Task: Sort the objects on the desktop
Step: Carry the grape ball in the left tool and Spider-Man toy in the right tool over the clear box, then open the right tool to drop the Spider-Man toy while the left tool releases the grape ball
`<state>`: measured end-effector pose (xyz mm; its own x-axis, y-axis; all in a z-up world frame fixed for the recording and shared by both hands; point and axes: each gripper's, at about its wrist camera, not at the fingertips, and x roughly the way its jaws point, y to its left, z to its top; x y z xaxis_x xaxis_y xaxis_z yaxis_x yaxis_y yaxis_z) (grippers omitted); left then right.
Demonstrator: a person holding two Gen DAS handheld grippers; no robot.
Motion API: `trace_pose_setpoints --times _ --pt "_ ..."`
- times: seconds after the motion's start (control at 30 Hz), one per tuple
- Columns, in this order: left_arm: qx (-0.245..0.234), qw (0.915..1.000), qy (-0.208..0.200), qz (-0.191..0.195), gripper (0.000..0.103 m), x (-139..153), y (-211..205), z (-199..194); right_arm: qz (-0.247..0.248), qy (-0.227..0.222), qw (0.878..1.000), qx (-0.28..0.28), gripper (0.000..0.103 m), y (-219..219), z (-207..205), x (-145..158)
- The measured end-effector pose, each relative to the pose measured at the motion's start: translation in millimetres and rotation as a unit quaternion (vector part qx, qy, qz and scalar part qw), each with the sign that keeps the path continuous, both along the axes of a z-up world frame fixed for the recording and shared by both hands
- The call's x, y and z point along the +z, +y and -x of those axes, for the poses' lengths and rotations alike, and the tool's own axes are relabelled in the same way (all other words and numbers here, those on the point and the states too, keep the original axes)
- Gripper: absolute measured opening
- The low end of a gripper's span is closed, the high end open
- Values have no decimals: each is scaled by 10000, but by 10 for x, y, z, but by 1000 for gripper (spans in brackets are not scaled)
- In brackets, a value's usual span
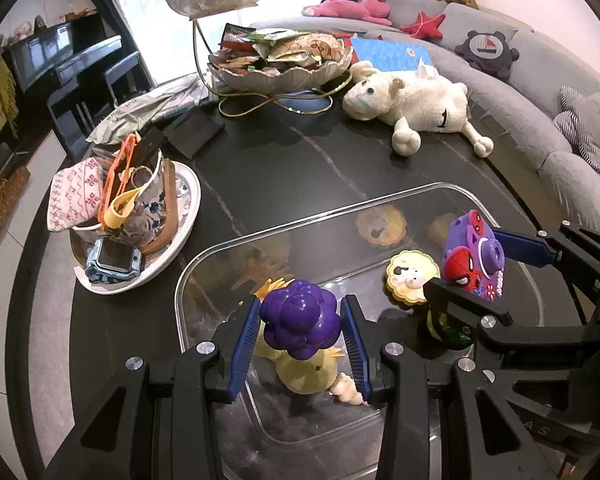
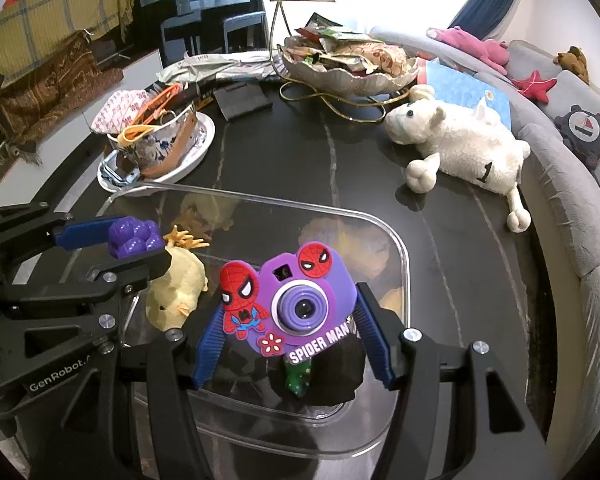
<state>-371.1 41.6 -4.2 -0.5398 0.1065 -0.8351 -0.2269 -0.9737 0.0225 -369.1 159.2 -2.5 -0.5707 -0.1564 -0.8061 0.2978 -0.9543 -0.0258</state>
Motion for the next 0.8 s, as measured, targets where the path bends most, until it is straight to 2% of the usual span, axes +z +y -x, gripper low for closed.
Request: trace_pose_setpoints --times 0.63,0.7,0.8 --pt "-55 9995 -260 144 39 -197 57 145 -191 -180 9997 -25 58 6 123 -184" --pt "-67 9992 -322 237 39 -197 60 147 -284 -150 9995 -31 60 -7 119 -191" --pt "-86 9990 -265 346 42 -127 38 111 -343 -94 9994 20 68 -19 84 -181"
